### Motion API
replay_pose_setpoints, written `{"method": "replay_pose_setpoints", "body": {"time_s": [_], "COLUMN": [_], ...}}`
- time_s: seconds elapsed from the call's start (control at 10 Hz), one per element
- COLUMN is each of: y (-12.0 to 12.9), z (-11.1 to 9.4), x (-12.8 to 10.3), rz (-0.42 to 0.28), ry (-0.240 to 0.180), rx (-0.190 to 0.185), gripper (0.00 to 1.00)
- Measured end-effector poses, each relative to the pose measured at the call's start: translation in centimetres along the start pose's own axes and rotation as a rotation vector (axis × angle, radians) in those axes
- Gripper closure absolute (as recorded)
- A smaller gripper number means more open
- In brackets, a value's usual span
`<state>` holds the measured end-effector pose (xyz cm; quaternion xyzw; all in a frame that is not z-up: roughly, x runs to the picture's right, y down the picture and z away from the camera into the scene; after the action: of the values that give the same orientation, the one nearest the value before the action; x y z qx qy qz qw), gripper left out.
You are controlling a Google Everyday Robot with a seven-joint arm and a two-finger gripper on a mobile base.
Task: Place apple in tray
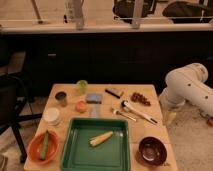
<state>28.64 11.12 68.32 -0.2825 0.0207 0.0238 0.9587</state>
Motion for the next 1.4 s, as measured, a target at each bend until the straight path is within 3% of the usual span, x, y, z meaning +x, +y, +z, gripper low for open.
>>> {"method": "replay_pose_setpoints", "body": {"time_s": [0.3, 0.4, 0.7, 0.8, 0.9, 1.1, 1.2, 1.4], "y": [0.0, 0.1, 0.3, 0.4, 0.6, 1.3, 1.6, 2.0], "z": [0.0, 0.0, 0.0, 0.1, 0.3, 0.5, 0.5, 0.5], "x": [0.0, -0.4, -4.3, -6.7, -8.4, -13.3, -14.7, -15.9], "rz": [-0.009, -0.047, -0.318, -0.453, -0.544, -0.815, -0.906, -0.985], "ry": [-0.006, -0.037, -0.129, -0.154, -0.162, -0.163, -0.156, -0.153], "rx": [0.006, 0.014, 0.011, 0.003, -0.003, -0.002, 0.006, 0.013], "gripper": [0.2, 0.2, 0.2, 0.2, 0.2, 0.2, 0.2, 0.2]}}
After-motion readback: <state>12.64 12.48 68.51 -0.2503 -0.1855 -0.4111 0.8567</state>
